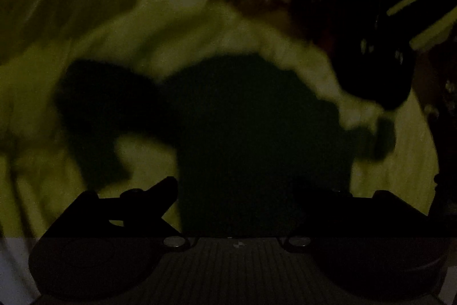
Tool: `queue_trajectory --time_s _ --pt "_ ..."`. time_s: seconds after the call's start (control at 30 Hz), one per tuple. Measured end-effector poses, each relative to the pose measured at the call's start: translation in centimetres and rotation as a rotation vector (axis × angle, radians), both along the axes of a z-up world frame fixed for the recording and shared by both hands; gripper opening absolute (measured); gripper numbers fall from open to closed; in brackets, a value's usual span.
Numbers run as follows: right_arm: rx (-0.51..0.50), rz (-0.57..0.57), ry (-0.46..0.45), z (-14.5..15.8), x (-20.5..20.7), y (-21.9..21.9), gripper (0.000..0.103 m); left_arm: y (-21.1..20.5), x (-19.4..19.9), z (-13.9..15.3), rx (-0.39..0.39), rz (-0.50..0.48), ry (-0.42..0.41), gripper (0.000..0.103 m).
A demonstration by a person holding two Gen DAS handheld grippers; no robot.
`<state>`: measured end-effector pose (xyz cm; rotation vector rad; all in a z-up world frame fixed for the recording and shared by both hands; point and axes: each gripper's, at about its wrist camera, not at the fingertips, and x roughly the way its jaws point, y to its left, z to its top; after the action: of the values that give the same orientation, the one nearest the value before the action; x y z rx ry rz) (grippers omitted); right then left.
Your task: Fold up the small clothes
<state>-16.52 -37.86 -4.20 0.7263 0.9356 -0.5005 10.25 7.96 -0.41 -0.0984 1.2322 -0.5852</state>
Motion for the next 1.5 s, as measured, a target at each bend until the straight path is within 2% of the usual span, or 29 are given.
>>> queue_trajectory --time_s 0.07,0.17,0.27,0.37,0.5,0.7,0.83,0.9,0.97,1.0,1.07,1.13,1.27,1.37,1.43,1.5 --pt "-0.048 -0.021 -0.018 1.3 1.3 -2.8 0.071 -2.3 1.7 0.5 -0.004 0.027 -0.018 0.103" --pt "-0.128 -0.039 -0.005 1.5 4.0 -5.6 0.075 -5.4 3.3 0.8 0.012 0.056 -0.027 0.103" --pt "-0.149 -0.058 0.03 -0.2 5.9 -7.1 0.075 -7.5 3.4 0.4 0.012 0.058 -0.007 0.103" --pt "-0.111 -0.088 0.048 -2.6 7.0 -8.0 0.075 -8.0 2.3 -0.5 0.014 0.047 0.035 0.103" --pt "-0.103 -0.093 0.075 -6.4 9.0 -8.9 0.074 -7.4 0.7 -1.8 0.075 0.043 0.06 0.103" --pt "-0.056 -0.124 0.103 -11.7 12.2 -10.4 0.068 -5.7 -0.7 -4.2 0.162 0.092 0.12 0.103" --pt "-0.073 -0.122 0.149 -14.2 14.3 -11.1 0.067 -6.2 -1.9 -5.4 0.2 0.062 0.147 0.103" --pt "-0.104 -0.113 0.201 -15.4 15.1 -11.1 0.061 -7.0 -2.4 -5.9 0.212 0.03 0.157 0.103" --pt "-0.131 -0.109 0.216 -15.9 15.0 -11.0 0.049 -7.9 -2.9 -6.0 0.221 -0.001 0.159 0.103" --pt "-0.141 -0.099 0.216 -15.9 14.7 -10.9 0.044 -8.3 -3.1 -6.0 0.222 -0.014 0.157 0.103" --pt "-0.172 -0.069 0.215 -15.3 14.0 -10.8 0.008 -9.3 -3.3 -5.8 0.213 -0.038 0.153 0.103" --pt "-0.169 -0.107 0.146 -13.8 12.2 -11.1 0.008 -9.8 -3.3 -5.3 0.189 -0.048 0.148 0.103" --pt "-0.1 -0.279 -0.016 -9.7 7.1 -13.0 0.008 -10.3 -3.1 -4.7 0.161 -0.055 0.134 0.103" --pt "-0.088 -0.382 -0.127 -6.6 3.2 -14.1 0.008 -10.0 -3.0 -4.7 0.153 -0.037 0.135 0.103" --pt "-0.086 -0.436 -0.184 -5.3 0.8 -14.6 0.008 -9.6 -3.1 -4.9 0.146 -0.022 0.149 0.103" --pt "-0.048 -0.484 -0.218 -5.3 -0.8 -15.1 0.008 -9.3 -3.3 -4.9 0.137 -0.019 0.155 0.103"
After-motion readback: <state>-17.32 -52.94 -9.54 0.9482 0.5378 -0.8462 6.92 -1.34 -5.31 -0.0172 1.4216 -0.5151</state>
